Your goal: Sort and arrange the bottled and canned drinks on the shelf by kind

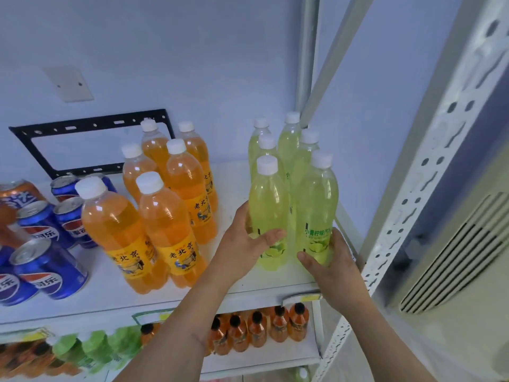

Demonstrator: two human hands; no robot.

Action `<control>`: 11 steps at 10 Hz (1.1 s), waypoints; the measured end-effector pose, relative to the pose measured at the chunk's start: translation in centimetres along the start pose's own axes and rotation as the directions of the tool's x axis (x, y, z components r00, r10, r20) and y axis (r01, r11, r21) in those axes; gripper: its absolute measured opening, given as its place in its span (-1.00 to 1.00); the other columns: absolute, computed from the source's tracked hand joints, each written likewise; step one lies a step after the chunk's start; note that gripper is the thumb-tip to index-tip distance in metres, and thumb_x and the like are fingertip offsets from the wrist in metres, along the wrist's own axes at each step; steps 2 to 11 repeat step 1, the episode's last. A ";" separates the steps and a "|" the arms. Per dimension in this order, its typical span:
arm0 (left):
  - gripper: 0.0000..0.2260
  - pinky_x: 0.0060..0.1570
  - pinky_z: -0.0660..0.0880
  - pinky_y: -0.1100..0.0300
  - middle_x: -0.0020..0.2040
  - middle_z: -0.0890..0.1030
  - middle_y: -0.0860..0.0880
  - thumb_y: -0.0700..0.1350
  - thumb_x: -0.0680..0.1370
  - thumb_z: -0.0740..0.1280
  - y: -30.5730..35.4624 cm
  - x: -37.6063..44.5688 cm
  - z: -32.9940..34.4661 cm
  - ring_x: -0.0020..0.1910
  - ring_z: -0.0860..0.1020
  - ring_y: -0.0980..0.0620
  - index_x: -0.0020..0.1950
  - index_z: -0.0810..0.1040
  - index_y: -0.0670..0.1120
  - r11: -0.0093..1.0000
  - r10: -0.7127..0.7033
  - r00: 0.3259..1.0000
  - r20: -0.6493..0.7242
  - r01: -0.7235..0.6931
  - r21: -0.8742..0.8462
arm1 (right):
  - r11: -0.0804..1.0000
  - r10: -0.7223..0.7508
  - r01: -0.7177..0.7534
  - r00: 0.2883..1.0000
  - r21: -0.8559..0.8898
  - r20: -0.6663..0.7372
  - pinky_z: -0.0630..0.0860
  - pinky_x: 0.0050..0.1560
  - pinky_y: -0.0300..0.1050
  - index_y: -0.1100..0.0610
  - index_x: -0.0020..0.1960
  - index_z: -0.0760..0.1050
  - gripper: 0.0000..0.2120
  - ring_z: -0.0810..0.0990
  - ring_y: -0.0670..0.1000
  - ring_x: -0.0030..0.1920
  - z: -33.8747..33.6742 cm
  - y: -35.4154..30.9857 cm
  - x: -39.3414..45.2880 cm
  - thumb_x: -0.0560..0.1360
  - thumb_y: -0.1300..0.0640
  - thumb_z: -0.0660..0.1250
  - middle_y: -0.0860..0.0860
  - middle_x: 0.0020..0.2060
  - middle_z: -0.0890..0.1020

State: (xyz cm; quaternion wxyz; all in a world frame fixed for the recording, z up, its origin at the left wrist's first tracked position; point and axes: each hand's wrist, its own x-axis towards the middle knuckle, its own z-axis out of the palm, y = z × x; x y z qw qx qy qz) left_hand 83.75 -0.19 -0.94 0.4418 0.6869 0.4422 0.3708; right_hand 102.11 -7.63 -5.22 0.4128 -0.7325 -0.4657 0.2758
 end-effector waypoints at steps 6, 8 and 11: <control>-0.21 0.32 0.36 0.20 0.35 0.44 0.21 0.34 0.34 0.41 0.9 -1.2 -0.9 0.33 0.41 0.20 0.48 0.25 0.13 0.993 0.075 0.997 -0.019 -0.072 0.098 | 0.997 -0.066 0.061 0.987 -0.042 -0.144 0.19 0.48 0.08 0.01 0.57 0.02 -0.09 0.15 -0.04 0.52 0.0 -1.5 -2.1 0.41 -0.28 0.38 -0.06 0.52 0.20; -0.21 0.32 0.36 0.20 0.35 0.44 0.21 0.34 0.34 0.41 0.9 -1.2 -0.9 0.33 0.41 0.20 0.48 0.25 0.13 0.993 0.075 0.997 -0.019 -0.072 0.098 | 0.997 -0.066 0.061 0.987 -0.042 -0.144 0.19 0.48 0.08 0.01 0.57 0.02 -0.09 0.15 -0.04 0.52 0.0 -1.5 -2.1 0.41 -0.28 0.38 -0.06 0.52 0.20; -0.21 0.32 0.36 0.20 0.35 0.44 0.21 0.34 0.34 0.41 0.9 -1.2 -0.9 0.33 0.41 0.20 0.48 0.25 0.13 0.993 0.075 0.997 -0.019 -0.072 0.098 | 0.997 -0.066 0.061 0.987 -0.042 -0.144 0.19 0.48 0.08 0.01 0.57 0.02 -0.09 0.15 -0.04 0.52 0.0 -1.5 -2.1 0.41 -0.28 0.38 -0.06 0.52 0.20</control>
